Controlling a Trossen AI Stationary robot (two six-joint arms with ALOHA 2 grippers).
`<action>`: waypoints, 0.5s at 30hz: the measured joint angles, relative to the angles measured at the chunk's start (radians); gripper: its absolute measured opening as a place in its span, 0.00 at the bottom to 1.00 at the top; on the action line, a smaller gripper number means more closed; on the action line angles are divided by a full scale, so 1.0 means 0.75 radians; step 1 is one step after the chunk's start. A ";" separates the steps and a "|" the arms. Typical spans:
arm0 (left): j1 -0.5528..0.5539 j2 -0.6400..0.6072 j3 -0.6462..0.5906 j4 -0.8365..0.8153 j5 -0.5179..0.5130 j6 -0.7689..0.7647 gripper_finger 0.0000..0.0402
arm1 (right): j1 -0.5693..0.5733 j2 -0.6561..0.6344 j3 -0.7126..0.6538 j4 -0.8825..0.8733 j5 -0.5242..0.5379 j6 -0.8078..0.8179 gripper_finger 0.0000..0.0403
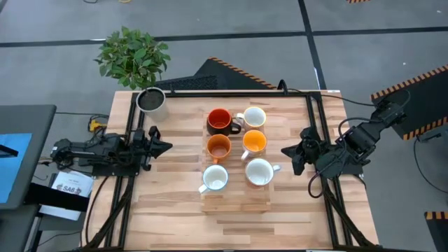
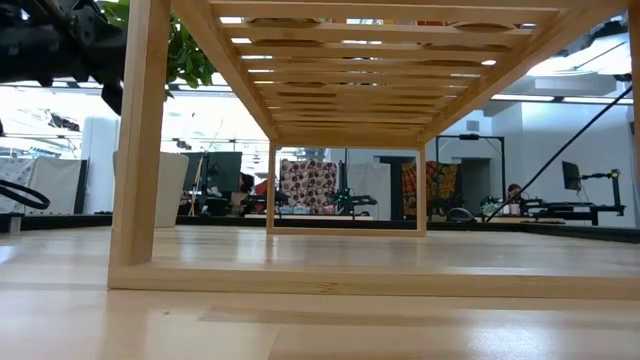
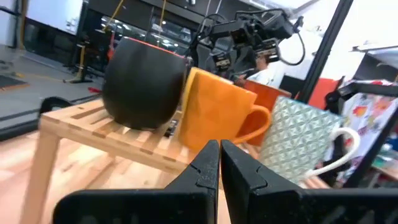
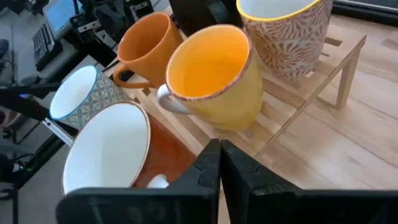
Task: Place coffee mugs
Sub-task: Return to Home Position
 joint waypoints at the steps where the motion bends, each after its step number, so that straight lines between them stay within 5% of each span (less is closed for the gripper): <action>1: 0.001 0.001 0.000 -0.005 -0.007 0.019 0.00 | 0.006 0.000 0.000 -0.004 -0.003 -0.003 0.09; 9: 0.013 0.000 -0.001 -0.062 -0.062 0.041 0.00 | 0.078 -0.026 -0.014 -0.113 -0.008 -0.013 0.04; 15: 0.013 0.001 -0.002 -0.140 -0.065 -0.012 0.00 | 0.124 -0.277 -0.282 0.104 0.007 -0.148 0.04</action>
